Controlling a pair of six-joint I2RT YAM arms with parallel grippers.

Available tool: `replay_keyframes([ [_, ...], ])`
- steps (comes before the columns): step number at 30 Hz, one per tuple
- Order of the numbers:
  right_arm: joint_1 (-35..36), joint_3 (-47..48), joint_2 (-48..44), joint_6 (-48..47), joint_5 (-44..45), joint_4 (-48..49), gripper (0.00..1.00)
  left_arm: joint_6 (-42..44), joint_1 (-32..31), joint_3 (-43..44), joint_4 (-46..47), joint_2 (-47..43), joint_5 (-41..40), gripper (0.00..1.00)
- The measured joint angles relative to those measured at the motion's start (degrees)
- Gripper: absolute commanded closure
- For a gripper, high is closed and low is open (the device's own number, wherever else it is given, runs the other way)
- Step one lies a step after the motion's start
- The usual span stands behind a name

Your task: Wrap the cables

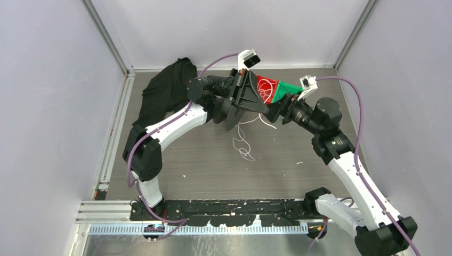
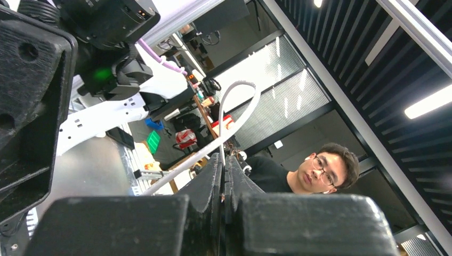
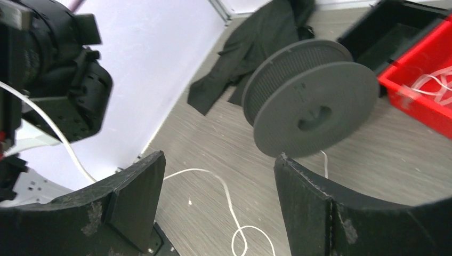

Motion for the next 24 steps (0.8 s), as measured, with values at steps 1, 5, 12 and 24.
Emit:
replay_keyframes([
  [1,0.04,0.0,0.96,0.46,-0.81,2.01,0.21,-0.15,0.0,0.0,0.04,0.0,-0.02,1.0],
  [5,0.44,0.0,3.28,2.34,-3.21,7.3,0.2,-0.28,0.0,-0.07,-0.07,0.0,-0.02,1.0],
  [12,0.55,-0.02,-3.26,1.97,-1.05,5.38,0.16,-0.35,0.0,-0.07,-0.44,0.0,-0.02,1.0],
  [24,0.9,4.94,-5.14,-0.22,-6.6,1.07,0.15,-0.35,0.0,-0.07,-0.46,0.0,-0.02,1.0],
])
